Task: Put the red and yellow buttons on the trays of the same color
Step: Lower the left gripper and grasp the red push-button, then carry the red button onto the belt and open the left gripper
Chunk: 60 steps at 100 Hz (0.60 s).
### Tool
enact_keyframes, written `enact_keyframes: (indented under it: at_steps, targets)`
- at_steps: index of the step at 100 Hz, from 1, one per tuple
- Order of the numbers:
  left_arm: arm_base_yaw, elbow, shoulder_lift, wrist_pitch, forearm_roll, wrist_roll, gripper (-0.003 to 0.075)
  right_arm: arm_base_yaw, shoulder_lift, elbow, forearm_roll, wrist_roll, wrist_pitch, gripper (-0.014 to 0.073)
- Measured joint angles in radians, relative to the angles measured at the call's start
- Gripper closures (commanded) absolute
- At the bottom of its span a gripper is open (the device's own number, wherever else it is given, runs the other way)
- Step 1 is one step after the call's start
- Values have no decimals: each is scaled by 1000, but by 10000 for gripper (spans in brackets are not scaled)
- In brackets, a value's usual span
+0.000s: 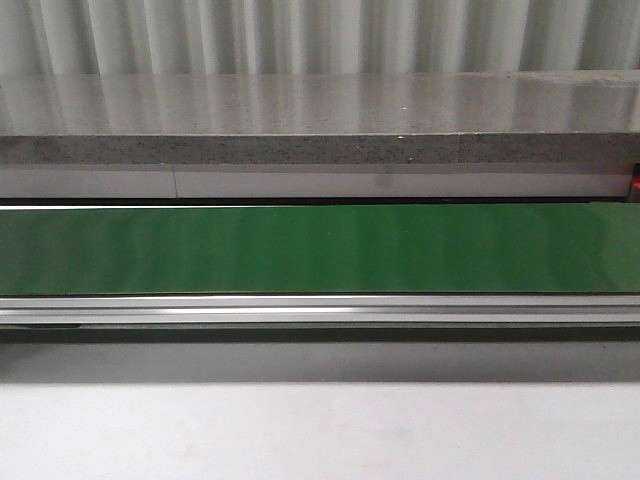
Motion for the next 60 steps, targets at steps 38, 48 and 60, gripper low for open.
enact_keyframes:
  at_steps: [38, 48, 60]
  targets:
    - [0, 77, -135, 105, -198, 219, 740, 0, 0, 0, 0, 0, 0, 661]
    - [0, 125, -135, 101, -232, 250, 740, 0, 0, 0, 0, 0, 0, 661]
    - [-10, 179, -135, 65, -263, 280, 740, 0, 0, 0, 0, 0, 0, 661]
